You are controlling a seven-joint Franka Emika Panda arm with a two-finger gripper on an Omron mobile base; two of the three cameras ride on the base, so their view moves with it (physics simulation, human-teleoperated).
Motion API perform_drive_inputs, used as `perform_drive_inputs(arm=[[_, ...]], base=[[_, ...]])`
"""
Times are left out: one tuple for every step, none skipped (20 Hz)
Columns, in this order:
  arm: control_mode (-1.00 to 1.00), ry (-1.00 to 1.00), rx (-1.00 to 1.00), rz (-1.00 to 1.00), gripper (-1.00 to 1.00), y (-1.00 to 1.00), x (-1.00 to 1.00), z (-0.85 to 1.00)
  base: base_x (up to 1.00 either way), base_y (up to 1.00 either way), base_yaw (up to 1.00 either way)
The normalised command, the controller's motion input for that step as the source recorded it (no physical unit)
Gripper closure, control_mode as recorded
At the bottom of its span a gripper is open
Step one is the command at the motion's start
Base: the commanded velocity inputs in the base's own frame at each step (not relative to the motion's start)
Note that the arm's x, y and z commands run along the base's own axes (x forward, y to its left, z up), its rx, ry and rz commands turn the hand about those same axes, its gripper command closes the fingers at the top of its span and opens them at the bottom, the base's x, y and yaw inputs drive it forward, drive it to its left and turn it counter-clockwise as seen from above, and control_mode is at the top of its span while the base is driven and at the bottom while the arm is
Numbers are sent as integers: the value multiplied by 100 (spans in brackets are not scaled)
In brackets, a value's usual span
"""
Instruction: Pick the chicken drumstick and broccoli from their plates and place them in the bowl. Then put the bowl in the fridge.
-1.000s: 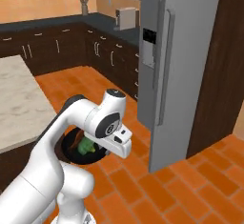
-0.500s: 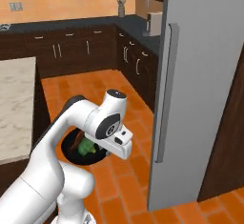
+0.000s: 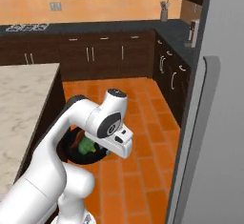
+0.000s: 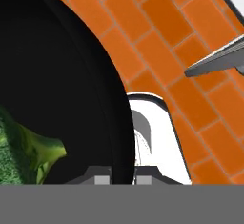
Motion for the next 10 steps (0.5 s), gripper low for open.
perform_drive_inputs(arm=[[100, 0, 0, 0, 100, 0, 0, 0], [100, 0, 0, 0, 100, 0, 0, 0], [100, 0, 0, 0, 100, 0, 0, 0], [100, 0, 0, 0, 100, 0, 0, 0], [100, 0, 0, 0, 100, 0, 0, 0], [100, 0, 0, 0, 100, 0, 0, 0], [100, 0, 0, 0, 100, 0, 0, 0], [100, 0, 0, 0, 100, 0, 0, 0], [100, 0, 0, 0, 100, 0, 0, 0], [100, 0, 0, 0, 100, 0, 0, 0]], base=[[100, -4, 20], [100, -34, 17], [98, -31, 14], [100, -16, 13], [100, -4, 10], [100, 0, 8], [100, 0, 7], [100, 0, 6], [100, -6, 6], [100, -5, 5]])
